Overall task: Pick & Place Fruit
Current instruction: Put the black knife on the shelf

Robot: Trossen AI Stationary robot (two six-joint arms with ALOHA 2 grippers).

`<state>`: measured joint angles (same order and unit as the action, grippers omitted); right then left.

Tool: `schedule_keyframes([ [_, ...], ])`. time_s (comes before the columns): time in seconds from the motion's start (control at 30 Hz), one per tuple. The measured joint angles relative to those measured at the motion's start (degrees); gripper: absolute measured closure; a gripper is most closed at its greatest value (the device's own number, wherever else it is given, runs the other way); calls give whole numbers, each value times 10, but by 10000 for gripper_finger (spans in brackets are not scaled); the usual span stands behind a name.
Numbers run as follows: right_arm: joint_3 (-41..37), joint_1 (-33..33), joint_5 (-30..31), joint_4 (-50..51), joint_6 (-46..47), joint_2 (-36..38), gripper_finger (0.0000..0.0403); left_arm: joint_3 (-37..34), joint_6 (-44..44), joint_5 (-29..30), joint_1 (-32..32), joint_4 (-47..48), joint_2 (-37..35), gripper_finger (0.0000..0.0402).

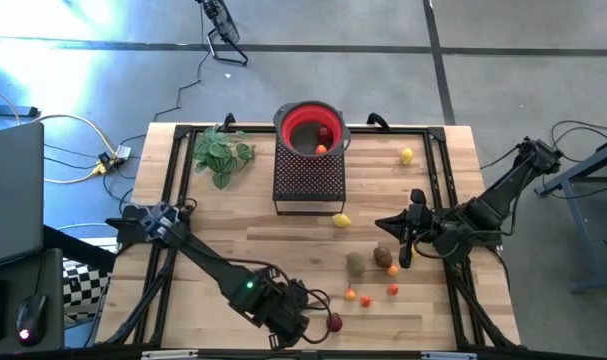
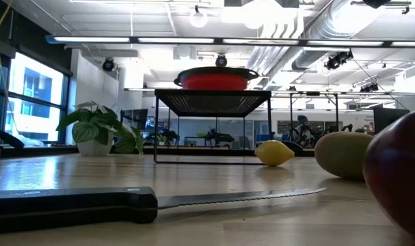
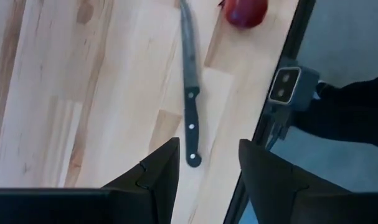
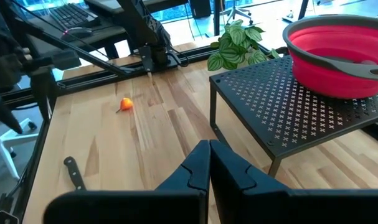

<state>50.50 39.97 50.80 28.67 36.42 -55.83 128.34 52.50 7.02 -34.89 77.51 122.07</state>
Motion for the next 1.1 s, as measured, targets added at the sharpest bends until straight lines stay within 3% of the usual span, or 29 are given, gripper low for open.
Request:
schedule_keyframes([
  [0.4,0,0,0,11,0,0,400,-4,22,-10,0,-3,38,241],
  [1.1,0,0,-2,13,0,0,400,-167,48,-23,0,-151,42,241],
])
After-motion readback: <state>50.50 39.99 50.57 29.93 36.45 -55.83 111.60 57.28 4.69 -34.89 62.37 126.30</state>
